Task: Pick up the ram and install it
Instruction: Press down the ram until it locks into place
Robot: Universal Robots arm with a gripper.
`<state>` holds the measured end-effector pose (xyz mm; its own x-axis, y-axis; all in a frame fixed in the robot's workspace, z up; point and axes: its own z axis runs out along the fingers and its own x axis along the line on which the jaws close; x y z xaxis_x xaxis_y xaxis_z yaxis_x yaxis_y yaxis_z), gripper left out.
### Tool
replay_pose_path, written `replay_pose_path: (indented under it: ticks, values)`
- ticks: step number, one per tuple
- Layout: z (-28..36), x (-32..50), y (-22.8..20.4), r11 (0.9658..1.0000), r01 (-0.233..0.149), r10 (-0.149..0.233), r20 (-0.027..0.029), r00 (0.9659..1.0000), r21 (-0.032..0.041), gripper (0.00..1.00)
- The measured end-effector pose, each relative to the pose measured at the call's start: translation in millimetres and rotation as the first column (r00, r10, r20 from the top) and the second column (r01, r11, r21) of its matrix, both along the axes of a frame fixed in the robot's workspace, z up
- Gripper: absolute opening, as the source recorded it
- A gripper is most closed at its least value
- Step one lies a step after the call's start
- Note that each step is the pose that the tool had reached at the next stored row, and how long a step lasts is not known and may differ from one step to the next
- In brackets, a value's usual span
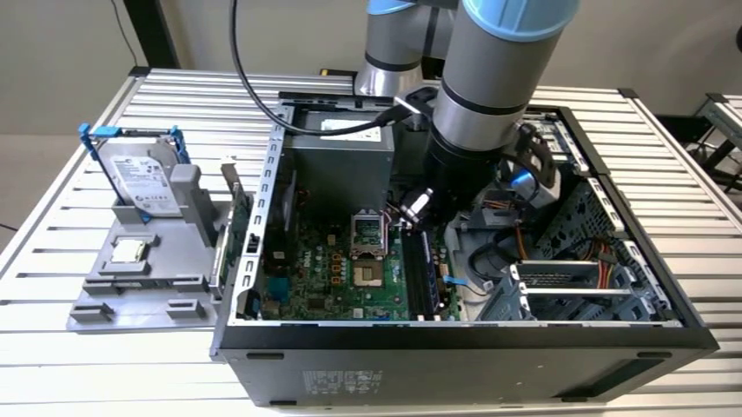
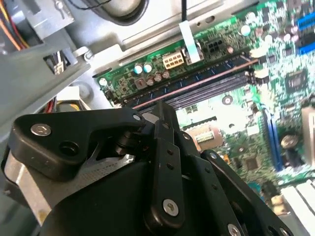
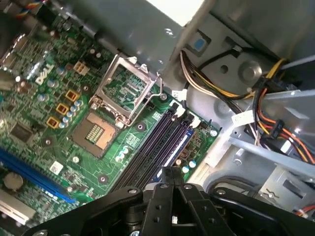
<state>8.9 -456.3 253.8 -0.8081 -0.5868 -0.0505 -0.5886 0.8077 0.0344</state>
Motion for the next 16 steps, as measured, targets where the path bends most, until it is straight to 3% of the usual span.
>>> replay_pose_path:
  ticks: [4, 8, 12, 16]
  values:
    - [0.0, 0.0, 0.0, 0.9973, -0.074, 0.074, 0.0004, 0.9973, 0.0001, 0.00]
    - [0.0, 0.0, 0.0, 0.9894, -0.145, 0.145, 0.0015, 0.9894, -0.0001, 0.00]
    - [0.0, 0.0, 0.0, 0.9761, -0.217, 0.217, 0.0025, 0.9761, -0.0002, 0.00]
    - [0.0, 0.0, 0.0, 0.9578, -0.287, 0.287, 0.0029, 0.9578, -0.0003, 0.00]
